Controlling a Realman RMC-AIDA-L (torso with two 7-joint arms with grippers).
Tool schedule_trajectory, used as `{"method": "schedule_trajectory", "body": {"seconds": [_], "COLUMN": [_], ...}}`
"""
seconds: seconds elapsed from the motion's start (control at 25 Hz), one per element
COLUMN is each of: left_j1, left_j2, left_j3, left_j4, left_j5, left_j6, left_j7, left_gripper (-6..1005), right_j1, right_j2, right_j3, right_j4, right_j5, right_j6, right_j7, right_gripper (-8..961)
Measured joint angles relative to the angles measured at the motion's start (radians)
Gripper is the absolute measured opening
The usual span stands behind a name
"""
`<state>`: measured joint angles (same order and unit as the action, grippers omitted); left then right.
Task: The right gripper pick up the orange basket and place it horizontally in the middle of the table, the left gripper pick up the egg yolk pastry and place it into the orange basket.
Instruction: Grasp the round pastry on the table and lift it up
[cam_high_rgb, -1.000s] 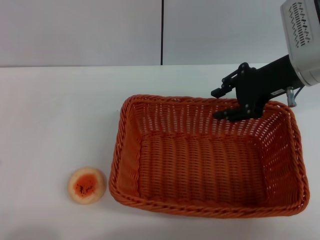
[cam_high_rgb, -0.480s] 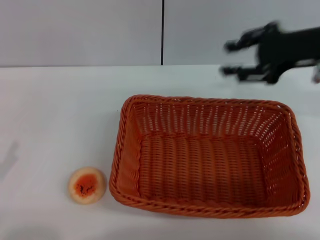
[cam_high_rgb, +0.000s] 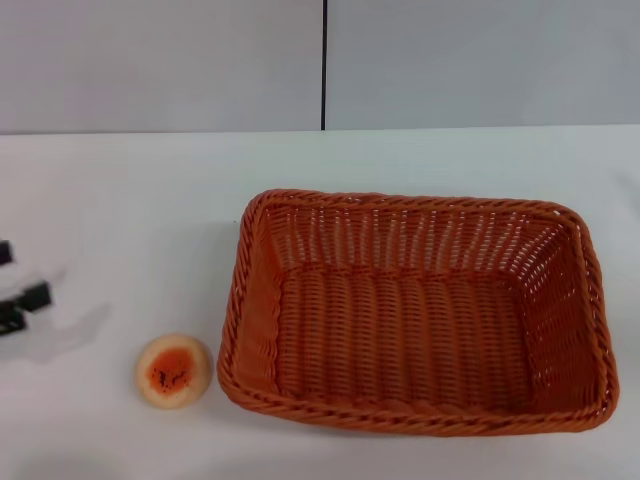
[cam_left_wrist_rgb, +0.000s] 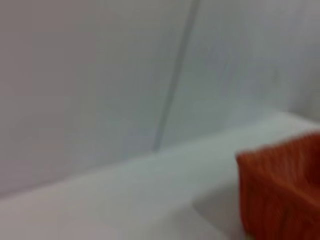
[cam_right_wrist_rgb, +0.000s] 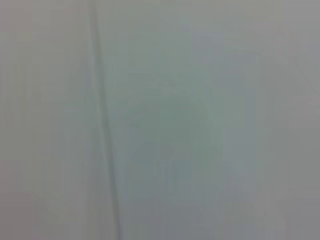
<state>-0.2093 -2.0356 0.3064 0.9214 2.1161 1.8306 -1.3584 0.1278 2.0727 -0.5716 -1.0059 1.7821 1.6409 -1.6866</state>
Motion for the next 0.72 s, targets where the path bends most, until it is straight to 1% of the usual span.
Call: {"method": "schedule_trajectory", "body": {"seconds": [0.08, 0.12, 0.16, 0.24, 0.32, 0.4, 0.44, 0.48, 0.52, 0.64, 0.72], "left_j1": [-0.037, -0.059, -0.059, -0.077, -0.085, -0.085, -0.081, -0.074, -0.074, -0.066, -0.064], "left_j2": [0.001, -0.002, -0.002, -0.007, -0.016, -0.018, -0.019, -0.019, -0.019, -0.019, -0.021], "left_j3": [0.021, 0.031, 0.031, 0.046, 0.08, 0.096, 0.112, 0.115, 0.115, 0.109, 0.109], "left_j4": [0.021, 0.026, 0.026, 0.024, 0.01, -0.001, -0.029, -0.073, -0.073, -0.127, -0.144], "left_j5": [0.076, 0.127, 0.127, 0.171, 0.209, 0.216, 0.222, 0.222, 0.222, 0.218, 0.218], "left_j6": [0.002, 0.007, 0.007, 0.015, 0.019, 0.019, 0.014, 0.008, 0.008, 0.0, -0.006], "left_j7": [-0.021, -0.025, -0.025, -0.026, -0.027, -0.026, -0.021, -0.006, -0.006, 0.031, 0.042], "left_gripper": [800, 797, 795, 790, 786, 781, 779, 777, 774, 767, 763], "right_j1": [-0.015, -0.019, -0.019, -0.02, -0.022, -0.02, -0.018, -0.014, -0.014, -0.006, 0.0], "right_j2": [0.0, 0.0, 0.0, -0.002, -0.002, -0.002, -0.001, -0.001, -0.001, -0.002, -0.002], "right_j3": [0.051, 0.106, 0.106, 0.131, 0.138, 0.136, 0.135, 0.131, 0.131, 0.127, 0.126], "right_j4": [0.05, 0.113, 0.113, 0.151, 0.162, 0.162, 0.162, 0.161, 0.161, 0.157, 0.156], "right_j5": [0.01, 0.013, 0.013, 0.013, 0.009, 0.008, 0.008, 0.008, 0.008, 0.008, 0.007], "right_j6": [0.036, 0.078, 0.078, 0.1, 0.109, 0.113, 0.115, 0.119, 0.119, 0.122, 0.124], "right_j7": [-0.015, -0.038, -0.038, -0.06, -0.068, -0.069, -0.071, -0.073, -0.073, -0.073, -0.073], "right_gripper": [488, 488, 488, 489, 490, 490, 491, 491, 491, 492, 493]}}
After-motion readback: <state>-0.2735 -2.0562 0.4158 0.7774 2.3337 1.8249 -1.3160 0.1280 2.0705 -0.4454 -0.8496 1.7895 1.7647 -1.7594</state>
